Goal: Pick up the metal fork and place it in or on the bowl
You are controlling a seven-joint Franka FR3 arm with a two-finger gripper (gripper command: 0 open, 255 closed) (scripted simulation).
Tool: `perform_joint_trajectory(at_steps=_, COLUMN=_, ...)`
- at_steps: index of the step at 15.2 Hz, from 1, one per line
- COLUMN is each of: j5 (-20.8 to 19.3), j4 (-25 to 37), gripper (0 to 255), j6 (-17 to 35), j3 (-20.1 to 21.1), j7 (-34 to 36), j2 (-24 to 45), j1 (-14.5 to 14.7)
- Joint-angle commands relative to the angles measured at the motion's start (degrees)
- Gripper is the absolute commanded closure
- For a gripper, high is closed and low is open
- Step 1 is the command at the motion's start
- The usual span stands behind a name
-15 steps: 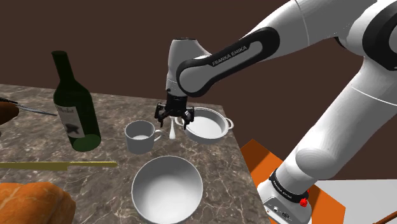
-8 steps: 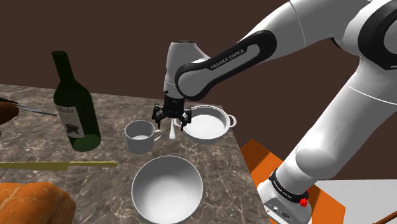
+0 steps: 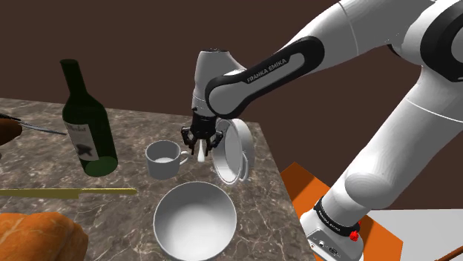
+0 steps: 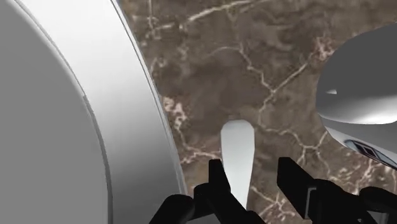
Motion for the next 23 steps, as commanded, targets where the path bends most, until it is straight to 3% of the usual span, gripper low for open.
perform_joint_trajectory(at_steps=1, j5=-0.3, j4=-0.8, gripper=255, j6=0.3, j3=-0.5, j7=-0.2, j2=0.8, j1=-0.4)
perform_joint_trajectory(at_steps=12, j5=0.9, j4=1.4, gripper=255, j6=-4.2, j3=-0.5, j7=-0.8, j2=-1.8, j1=-0.5)
perform_joint_trajectory(at_steps=13, j5=0.9, j4=1.4, gripper=0, j6=-4.2, j3=-0.5, j7=-0.8, j2=-1.8, j1=-0.5)
perform_joint_trajectory(at_steps=17, j5=1.1, j4=9.0, gripper=0, j6=-9.0, j3=-3.4, j7=-12.4, j2=3.9, j1=-3.5)
perform_joint_trajectory(at_steps=23, j5=0.3, j4=7.7, gripper=0, j6=-5.5, j3=-3.4, j7=-12.3, j2=6.3, j1=-3.3)
